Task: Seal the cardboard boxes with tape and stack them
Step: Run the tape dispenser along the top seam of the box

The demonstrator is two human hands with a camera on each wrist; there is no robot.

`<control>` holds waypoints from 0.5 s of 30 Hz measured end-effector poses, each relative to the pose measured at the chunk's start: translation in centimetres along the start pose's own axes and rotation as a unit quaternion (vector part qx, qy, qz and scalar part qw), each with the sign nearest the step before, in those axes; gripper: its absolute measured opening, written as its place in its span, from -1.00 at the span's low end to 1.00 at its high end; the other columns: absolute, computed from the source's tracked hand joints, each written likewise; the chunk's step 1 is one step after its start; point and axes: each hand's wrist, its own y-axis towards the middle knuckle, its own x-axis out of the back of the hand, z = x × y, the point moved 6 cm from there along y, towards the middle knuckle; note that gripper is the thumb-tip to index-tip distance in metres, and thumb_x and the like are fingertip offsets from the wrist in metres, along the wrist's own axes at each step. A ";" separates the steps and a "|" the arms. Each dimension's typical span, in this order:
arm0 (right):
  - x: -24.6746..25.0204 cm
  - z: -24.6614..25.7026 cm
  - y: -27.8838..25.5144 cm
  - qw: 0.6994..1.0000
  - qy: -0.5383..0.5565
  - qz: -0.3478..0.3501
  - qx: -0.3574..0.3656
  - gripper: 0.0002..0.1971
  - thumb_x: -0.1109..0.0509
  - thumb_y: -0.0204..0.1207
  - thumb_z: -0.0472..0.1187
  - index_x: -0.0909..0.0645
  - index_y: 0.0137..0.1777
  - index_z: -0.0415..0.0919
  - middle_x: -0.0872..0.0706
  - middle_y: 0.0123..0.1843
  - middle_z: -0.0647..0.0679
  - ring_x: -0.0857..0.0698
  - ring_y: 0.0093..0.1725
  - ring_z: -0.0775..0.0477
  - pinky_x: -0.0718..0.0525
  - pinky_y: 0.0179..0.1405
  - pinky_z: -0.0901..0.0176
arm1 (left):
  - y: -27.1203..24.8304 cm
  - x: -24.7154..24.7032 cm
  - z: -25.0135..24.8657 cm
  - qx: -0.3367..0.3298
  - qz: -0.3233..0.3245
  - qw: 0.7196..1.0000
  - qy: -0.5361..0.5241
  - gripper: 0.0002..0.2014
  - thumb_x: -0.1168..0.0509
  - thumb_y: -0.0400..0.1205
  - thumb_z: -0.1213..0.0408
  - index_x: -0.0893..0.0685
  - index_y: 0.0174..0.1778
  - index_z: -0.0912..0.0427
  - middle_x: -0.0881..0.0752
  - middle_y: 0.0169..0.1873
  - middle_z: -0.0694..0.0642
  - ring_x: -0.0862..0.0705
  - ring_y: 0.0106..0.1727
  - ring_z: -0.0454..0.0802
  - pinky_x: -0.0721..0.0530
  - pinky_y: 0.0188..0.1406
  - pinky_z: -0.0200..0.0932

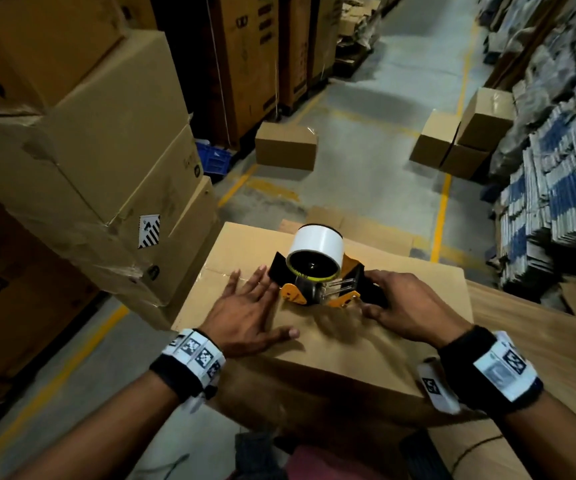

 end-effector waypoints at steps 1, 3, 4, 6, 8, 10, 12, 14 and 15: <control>-0.2 0.1 0.3 1.000 -0.010 0.005 -0.003 -0.65 -0.53 0.56 -0.03 -0.66 0.32 0.00 -0.83 0.17 -0.05 -0.76 0.12 -0.14 -0.71 0.01 0.00 | 0.3 -0.3 -0.8 -0.006 -0.009 1.000 -0.004 0.15 0.42 0.47 -0.73 0.26 0.86 0.00 0.24 0.83 -0.01 0.33 0.83 -0.01 0.29 0.78 0.32; -0.8 -0.2 0.7 0.999 -0.028 0.016 -0.012 -0.80 -0.47 0.58 -0.12 -0.64 0.19 0.02 -0.82 0.06 -0.09 -0.74 0.00 -0.19 -0.69 -0.14 -0.01 | 0.7 -0.9 -1.2 -0.006 -0.018 1.000 -0.001 0.11 0.37 0.52 -0.70 0.21 0.87 -0.01 0.15 0.85 0.01 0.26 0.85 -0.01 0.29 0.78 0.32; -1.0 -0.5 0.7 0.999 -0.030 0.017 -0.013 -0.83 -0.44 0.60 -0.13 -0.62 0.16 0.04 -0.81 0.03 -0.10 -0.73 -0.04 -0.20 -0.67 -0.18 -0.01 | 0.8 -1.1 -1.1 -0.004 -0.018 1.000 0.001 0.10 0.36 0.53 -0.70 0.18 0.87 -0.01 0.12 0.85 0.01 0.24 0.85 -0.01 0.29 0.79 0.30; -1.1 -1.0 0.4 1.000 -0.021 0.011 -0.013 -0.83 -0.41 0.63 -0.12 -0.60 0.18 0.06 -0.80 0.02 -0.09 -0.71 -0.06 -0.20 -0.67 -0.20 -0.02 | 0.7 -1.1 -0.8 -0.004 -0.013 1.000 0.005 0.11 0.37 0.53 -0.70 0.16 0.87 -0.01 0.12 0.85 -0.01 0.23 0.85 -0.04 0.29 0.80 0.28; -0.9 -1.2 -0.1 1.000 -0.001 0.002 -0.006 -0.81 -0.42 0.65 -0.07 -0.61 0.23 0.07 -0.80 0.03 -0.06 -0.73 -0.03 -0.20 -0.70 -0.15 -0.05 | 0.7 -0.9 -0.8 -0.001 -0.005 1.000 0.006 0.13 0.40 0.50 -0.71 0.15 0.87 0.00 0.12 0.84 -0.03 0.23 0.84 -0.06 0.28 0.80 0.26; -0.4 -1.9 -0.7 1.000 0.014 -0.006 -0.003 -0.80 -0.44 0.64 -0.02 -0.62 0.22 0.09 -0.81 0.02 -0.03 -0.74 -0.03 -0.18 -0.74 -0.11 -0.10 | 0.7 -0.8 -0.8 0.006 0.005 1.000 0.008 0.16 0.44 0.47 -0.72 0.19 0.87 0.02 0.19 0.82 -0.03 0.29 0.83 -0.09 0.27 0.80 0.24; 0.2 -3.3 -1.3 1.000 0.019 -0.007 -0.009 -0.79 -0.46 0.61 0.03 -0.61 0.19 0.10 -0.83 0.00 0.01 -0.75 -0.04 -0.15 -0.76 -0.11 -0.13 | 0.6 -0.8 -0.8 0.012 0.010 1.000 0.010 0.18 0.48 0.44 -0.72 0.21 0.86 0.03 0.27 0.82 -0.04 0.35 0.81 -0.11 0.26 0.81 0.23; 0.9 -5.3 -2.2 1.000 0.022 -0.004 -0.019 -0.77 -0.47 0.57 0.06 -0.61 0.19 0.11 -0.83 -0.02 0.07 -0.77 -0.05 -0.11 -0.77 -0.11 -0.16 | 0.6 -0.8 -0.7 0.013 0.015 1.000 0.012 0.20 0.51 0.41 -0.73 0.25 0.86 0.03 0.34 0.81 -0.06 0.39 0.80 -0.13 0.27 0.81 0.21; 1.4 -6.3 -2.8 0.999 0.021 -0.007 -0.023 -0.77 -0.46 0.56 0.05 -0.61 0.18 0.11 -0.83 -0.03 0.08 -0.78 -0.05 -0.10 -0.77 -0.12 -0.18 | 0.6 -0.8 -0.8 0.014 0.015 1.000 0.014 0.20 0.52 0.40 -0.72 0.27 0.85 0.03 0.35 0.80 -0.06 0.39 0.80 -0.14 0.28 0.81 0.20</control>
